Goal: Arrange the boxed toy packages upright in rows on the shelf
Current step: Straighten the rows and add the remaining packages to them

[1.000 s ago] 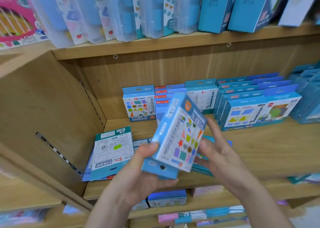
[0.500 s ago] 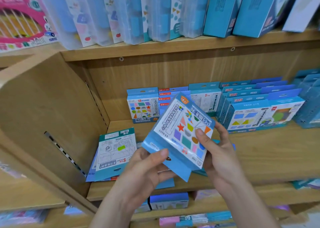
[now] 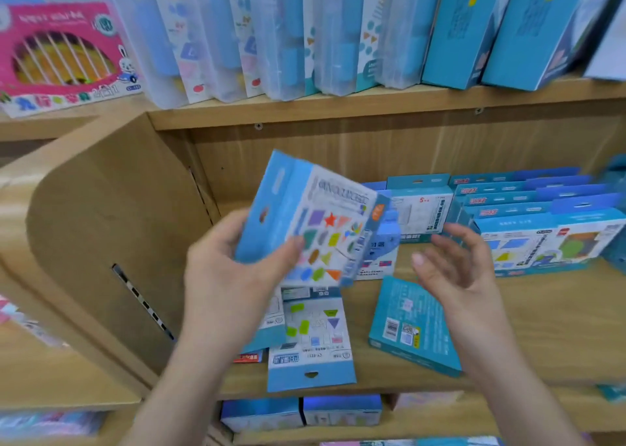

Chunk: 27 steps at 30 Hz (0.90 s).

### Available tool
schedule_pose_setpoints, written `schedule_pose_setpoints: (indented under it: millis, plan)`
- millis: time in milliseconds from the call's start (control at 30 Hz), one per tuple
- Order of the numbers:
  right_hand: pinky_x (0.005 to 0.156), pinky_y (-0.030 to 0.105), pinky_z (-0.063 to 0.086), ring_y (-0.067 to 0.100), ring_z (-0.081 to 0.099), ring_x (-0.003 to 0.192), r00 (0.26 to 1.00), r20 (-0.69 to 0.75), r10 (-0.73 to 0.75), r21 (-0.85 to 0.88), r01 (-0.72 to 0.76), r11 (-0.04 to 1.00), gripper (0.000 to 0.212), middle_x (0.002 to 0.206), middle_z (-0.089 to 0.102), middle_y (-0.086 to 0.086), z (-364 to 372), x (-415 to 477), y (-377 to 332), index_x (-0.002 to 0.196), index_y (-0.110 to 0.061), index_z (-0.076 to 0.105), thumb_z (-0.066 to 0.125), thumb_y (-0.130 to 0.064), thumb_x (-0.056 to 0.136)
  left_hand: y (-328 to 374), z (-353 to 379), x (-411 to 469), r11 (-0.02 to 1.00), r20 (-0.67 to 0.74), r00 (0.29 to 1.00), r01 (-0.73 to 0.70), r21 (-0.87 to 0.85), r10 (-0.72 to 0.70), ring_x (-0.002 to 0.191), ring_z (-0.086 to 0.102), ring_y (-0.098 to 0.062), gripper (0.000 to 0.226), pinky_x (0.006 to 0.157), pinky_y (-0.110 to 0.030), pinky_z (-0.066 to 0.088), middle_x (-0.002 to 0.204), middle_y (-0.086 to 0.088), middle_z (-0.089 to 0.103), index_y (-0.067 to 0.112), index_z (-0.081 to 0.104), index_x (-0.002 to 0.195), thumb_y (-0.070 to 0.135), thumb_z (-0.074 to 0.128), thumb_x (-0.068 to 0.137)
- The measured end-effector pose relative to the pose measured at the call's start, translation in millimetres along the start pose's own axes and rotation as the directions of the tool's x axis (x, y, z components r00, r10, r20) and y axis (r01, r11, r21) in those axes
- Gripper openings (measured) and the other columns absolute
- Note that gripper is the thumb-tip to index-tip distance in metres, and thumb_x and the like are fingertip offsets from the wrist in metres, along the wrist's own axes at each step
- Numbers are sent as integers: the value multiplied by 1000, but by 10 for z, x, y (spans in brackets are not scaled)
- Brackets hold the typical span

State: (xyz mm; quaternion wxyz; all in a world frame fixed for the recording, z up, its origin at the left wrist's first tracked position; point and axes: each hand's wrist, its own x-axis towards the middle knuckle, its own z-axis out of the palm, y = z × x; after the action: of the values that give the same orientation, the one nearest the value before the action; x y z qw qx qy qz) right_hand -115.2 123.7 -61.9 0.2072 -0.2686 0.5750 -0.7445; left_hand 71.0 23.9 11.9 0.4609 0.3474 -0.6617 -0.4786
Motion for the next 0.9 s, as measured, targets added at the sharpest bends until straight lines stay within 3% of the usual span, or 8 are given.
schedule_pose_setpoints:
  millis: [100,200,267,433,533,633,767,900]
  plan:
    - [81,13,47,0,50,120,985,122,-125,-238,151,960,49,125,52,-17,35,231,-129,114,-43,46,71,-16,81,176,-166,414,941,47,984,-178,287,171,79,69,-8,29,67,-28,55,86,13,72,30,68,95,22,81,71]
    - [98,29,44,2,51,119,958,258,-127,-510,246,824,43,120,51,-29,92,496,-127,120,-40,50,68,-22,85,133,-179,835,777,143,972,-235,584,186,88,62,-6,40,77,-23,48,96,13,69,30,68,106,23,83,69]
    - [102,36,42,8,52,119,942,321,-100,-614,287,735,37,122,54,-22,149,637,-70,122,-35,53,64,-26,88,-21,-142,1063,689,191,975,-217,691,115,93,61,-12,43,84,-29,49,99,7,68,26,68,110,22,83,69]
    - [105,27,27,20,39,130,885,455,-101,-753,442,487,50,140,47,-1,246,866,119,136,-22,46,61,-23,89,-400,-49,1341,613,267,964,-215,760,7,90,59,-11,38,75,-29,51,99,4,67,24,67,110,17,78,75]
    - [113,40,26,22,23,140,876,481,-25,-807,454,378,59,150,34,2,240,943,222,144,-24,35,59,-26,90,-518,5,1457,641,294,954,-193,743,-53,88,60,-11,34,68,-26,50,96,6,65,22,66,108,15,76,77]
    - [113,46,28,21,15,143,875,483,40,-841,450,300,62,154,26,1,239,981,279,146,-28,30,57,-29,91,-651,80,1578,654,326,942,-202,729,-73,91,61,-12,33,72,-29,53,100,3,64,21,64,107,14,76,77]
    - [115,37,24,23,20,141,871,492,5,-820,462,337,63,153,27,2,221,1023,309,146,-27,30,59,-23,89,-909,229,1652,633,250,967,-169,755,-40,96,48,-14,47,83,-23,39,107,-1,44,20,60,118,15,78,75]
    - [107,35,35,24,38,131,913,407,-39,-785,371,496,68,146,30,4,170,1022,325,145,-27,30,63,-17,87,-1136,324,1567,752,93,996,-51,657,-13,111,45,-17,64,90,-19,34,121,-6,39,19,50,126,11,81,71]
